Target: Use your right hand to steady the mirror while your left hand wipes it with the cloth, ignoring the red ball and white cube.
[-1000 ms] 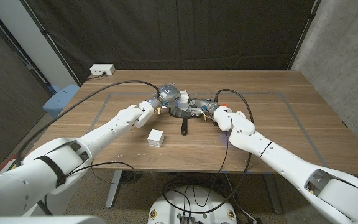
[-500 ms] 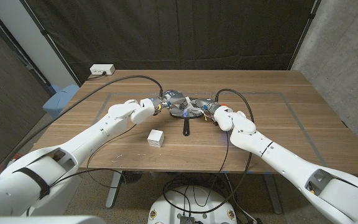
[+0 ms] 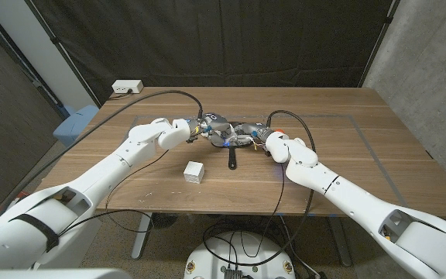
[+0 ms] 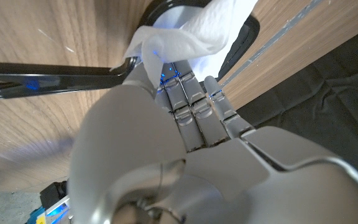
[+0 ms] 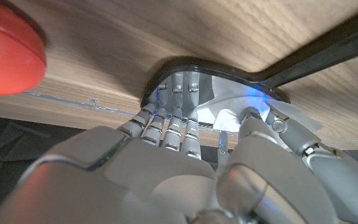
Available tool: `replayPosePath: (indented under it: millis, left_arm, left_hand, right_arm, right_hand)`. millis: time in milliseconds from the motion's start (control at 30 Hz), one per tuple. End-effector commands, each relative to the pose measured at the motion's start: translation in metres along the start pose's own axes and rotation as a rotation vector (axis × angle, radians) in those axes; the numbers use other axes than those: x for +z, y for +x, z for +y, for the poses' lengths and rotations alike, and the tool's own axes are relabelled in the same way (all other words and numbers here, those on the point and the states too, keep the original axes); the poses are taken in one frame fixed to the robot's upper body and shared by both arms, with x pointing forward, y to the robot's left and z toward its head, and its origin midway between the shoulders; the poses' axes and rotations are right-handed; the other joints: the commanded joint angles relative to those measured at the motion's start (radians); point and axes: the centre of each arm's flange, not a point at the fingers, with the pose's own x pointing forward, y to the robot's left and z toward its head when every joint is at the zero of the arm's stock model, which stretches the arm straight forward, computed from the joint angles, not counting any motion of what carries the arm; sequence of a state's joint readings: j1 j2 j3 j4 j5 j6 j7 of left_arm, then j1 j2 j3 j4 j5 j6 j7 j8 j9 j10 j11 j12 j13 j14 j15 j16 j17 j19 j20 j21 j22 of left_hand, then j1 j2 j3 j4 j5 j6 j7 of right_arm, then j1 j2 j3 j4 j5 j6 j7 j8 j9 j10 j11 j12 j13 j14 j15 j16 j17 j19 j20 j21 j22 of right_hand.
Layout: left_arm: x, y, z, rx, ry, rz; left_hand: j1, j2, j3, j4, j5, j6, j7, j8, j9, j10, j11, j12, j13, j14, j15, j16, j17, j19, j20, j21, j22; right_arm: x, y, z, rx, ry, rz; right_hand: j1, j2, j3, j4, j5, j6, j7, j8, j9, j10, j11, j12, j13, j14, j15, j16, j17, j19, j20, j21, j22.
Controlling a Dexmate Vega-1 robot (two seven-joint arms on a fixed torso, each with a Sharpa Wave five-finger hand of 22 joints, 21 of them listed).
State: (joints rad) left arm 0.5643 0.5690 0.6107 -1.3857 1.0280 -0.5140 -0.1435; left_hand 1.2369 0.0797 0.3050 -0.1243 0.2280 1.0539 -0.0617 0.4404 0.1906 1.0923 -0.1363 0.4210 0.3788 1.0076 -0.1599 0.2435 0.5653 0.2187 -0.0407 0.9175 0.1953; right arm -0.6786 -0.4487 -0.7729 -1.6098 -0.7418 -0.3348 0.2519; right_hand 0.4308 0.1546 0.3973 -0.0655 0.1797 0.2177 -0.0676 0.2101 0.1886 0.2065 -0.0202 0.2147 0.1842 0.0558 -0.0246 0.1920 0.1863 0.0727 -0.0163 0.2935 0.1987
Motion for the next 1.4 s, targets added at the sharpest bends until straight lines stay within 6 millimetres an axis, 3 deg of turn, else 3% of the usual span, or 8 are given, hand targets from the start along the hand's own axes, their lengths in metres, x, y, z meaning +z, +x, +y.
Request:
replayPosePath:
  millis: [33,233,567,733,1400]
  left_arm:
    - [-0.021,0.009,-0.016,0.074,0.135,0.079]
    - [-0.031,0.019,-0.025,0.102,0.239,0.143]
    - [-0.038,0.03,-0.034,-0.002,0.481,0.241]
    - [-0.041,0.029,-0.033,-0.008,0.495,0.267]
    - [-0.021,0.0,0.019,0.306,0.412,0.344]
  left_hand:
    - [0.008,0.0,-0.005,0.0,0.002,0.01,-0.004,0.003,0.001,0.059,-0.064,0.0,0.003,0.009,-0.082,-0.001,0.003,-0.003,-0.028,0.006,0.002]
    - [0.01,-0.001,-0.007,-0.001,0.001,0.012,-0.005,-0.001,0.001,0.062,-0.063,-0.003,0.005,0.012,-0.082,-0.001,0.004,-0.002,-0.029,0.007,0.001]
    - [0.011,-0.001,-0.01,0.0,0.001,0.013,-0.005,-0.007,0.002,0.064,-0.064,-0.007,0.009,0.011,-0.082,-0.004,0.004,-0.012,-0.032,0.003,0.0]
    - [0.011,0.0,-0.011,0.0,0.001,0.013,-0.006,-0.01,0.002,0.065,-0.064,-0.01,0.01,0.01,-0.082,-0.006,0.004,-0.017,-0.032,0.001,0.0]
    - [0.013,0.001,-0.015,0.002,0.001,0.02,-0.008,-0.019,0.003,0.071,-0.064,-0.016,0.017,0.013,-0.082,-0.007,0.005,-0.017,-0.034,0.002,-0.001]
  right_arm:
    - [-0.001,0.003,0.0,0.003,0.008,0.011]
    - [-0.003,0.003,0.001,0.006,0.012,0.016]
    - [-0.006,-0.001,0.001,0.002,0.017,0.023]
    - [-0.007,-0.002,0.0,-0.004,0.015,0.021]
    - [-0.006,-0.006,-0.011,-0.048,0.061,-0.02]
  right_hand:
    - [0.003,0.014,-0.003,0.002,0.009,0.0,0.002,0.0,0.001,0.002,-0.001,-0.002,0.002,0.004,0.0,-0.001,0.0,0.003,0.002,0.004,0.003]
    - [0.004,0.013,-0.003,0.001,0.009,0.0,0.002,0.0,0.001,0.002,0.0,-0.003,0.002,0.004,0.0,-0.001,0.0,0.003,0.001,0.004,0.003]
    - [0.004,0.014,-0.004,0.001,0.009,-0.001,0.003,-0.001,0.001,0.002,0.0,-0.003,0.002,0.004,-0.001,-0.001,0.0,0.003,0.001,0.004,0.003]
    - [0.004,0.014,-0.004,0.001,0.009,-0.001,0.003,-0.001,0.001,0.003,0.0,-0.003,0.002,0.004,0.0,-0.001,0.0,0.003,0.001,0.004,0.003]
    - [-0.003,0.017,-0.008,0.009,0.008,-0.017,0.002,-0.008,0.002,-0.009,-0.001,-0.009,0.002,0.003,-0.001,0.0,0.003,0.003,0.001,0.003,0.003]
